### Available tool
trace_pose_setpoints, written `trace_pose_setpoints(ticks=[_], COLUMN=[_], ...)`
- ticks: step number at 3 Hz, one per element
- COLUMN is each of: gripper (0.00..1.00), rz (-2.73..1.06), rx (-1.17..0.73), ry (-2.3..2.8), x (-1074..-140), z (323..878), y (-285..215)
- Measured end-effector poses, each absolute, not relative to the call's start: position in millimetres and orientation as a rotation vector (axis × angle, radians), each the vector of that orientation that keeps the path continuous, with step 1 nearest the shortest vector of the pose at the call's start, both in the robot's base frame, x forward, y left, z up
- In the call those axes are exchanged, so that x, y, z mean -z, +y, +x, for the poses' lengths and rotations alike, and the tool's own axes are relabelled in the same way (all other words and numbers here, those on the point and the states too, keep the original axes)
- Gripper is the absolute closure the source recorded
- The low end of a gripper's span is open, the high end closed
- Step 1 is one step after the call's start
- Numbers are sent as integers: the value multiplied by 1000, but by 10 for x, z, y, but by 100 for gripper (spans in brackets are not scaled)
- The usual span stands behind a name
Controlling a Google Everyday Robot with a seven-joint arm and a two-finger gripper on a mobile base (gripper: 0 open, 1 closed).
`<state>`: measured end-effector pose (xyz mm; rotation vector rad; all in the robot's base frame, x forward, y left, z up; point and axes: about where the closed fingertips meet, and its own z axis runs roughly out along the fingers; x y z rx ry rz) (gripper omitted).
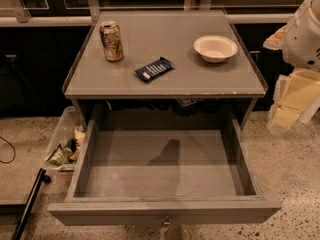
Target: Place rxbar blueberry into top drawer
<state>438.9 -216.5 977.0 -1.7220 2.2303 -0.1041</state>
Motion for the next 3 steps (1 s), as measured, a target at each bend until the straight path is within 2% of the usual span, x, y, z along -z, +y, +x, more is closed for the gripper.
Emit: trace_pose_setpoints(ticks=[2, 3], gripper=[0, 0], rz=[-1716, -1679], rx=[127, 59], ry=[2201, 2101], x=[-9802, -9738], z=[4423, 4677], y=[-2127, -1928])
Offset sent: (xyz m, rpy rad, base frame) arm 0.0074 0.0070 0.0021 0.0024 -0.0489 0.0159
